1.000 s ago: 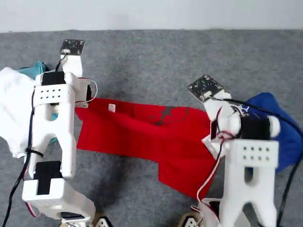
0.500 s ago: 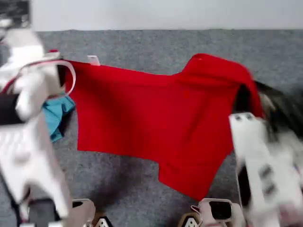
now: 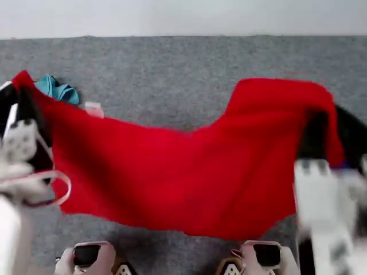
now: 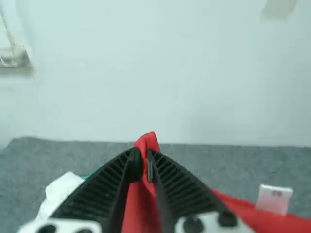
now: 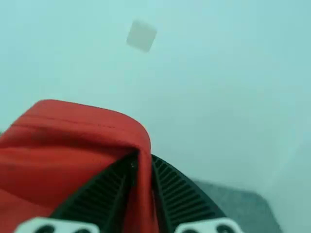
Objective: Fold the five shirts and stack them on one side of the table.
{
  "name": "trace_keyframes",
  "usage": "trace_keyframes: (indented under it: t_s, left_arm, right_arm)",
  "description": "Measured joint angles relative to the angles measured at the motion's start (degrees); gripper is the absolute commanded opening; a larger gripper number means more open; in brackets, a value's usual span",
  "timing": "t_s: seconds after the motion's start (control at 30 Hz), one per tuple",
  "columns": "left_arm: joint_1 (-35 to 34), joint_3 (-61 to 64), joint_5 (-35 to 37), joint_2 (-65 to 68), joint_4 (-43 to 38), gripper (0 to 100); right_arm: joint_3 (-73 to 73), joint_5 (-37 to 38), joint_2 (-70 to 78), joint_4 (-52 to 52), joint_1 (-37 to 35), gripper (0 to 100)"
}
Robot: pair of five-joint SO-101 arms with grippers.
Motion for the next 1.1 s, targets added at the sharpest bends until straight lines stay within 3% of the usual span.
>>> trace_keyframes:
  t_s: [0.17, 0.37, 0.63, 0.83, 1.1]
  left_arm:
    - [0.0, 11.6, -0.1, 6.7, -9.9, 1]
    - [0.0, 24.0, 0.2, 16.7, -28.1, 1]
    - [0.1, 25.7, 0.3, 37.5, -44.6, 1]
    - [0.1, 25.7, 0.3, 49.7, -49.2, 1]
    - [0.1, 25.7, 0.3, 50.5, -49.2, 1]
  right_arm:
    - [9.8, 0.0, 8.9, -9.2, 0.0, 1.0]
    - [22.3, 0.0, 22.6, -24.9, 0.0, 1.0]
    - [27.9, 3.1, 47.6, -44.6, 0.0, 1.0]
    - [22.9, 4.6, 62.3, -50.1, 0.0, 1.0]
    - [5.9, 4.7, 71.1, -48.5, -0.5, 1.0]
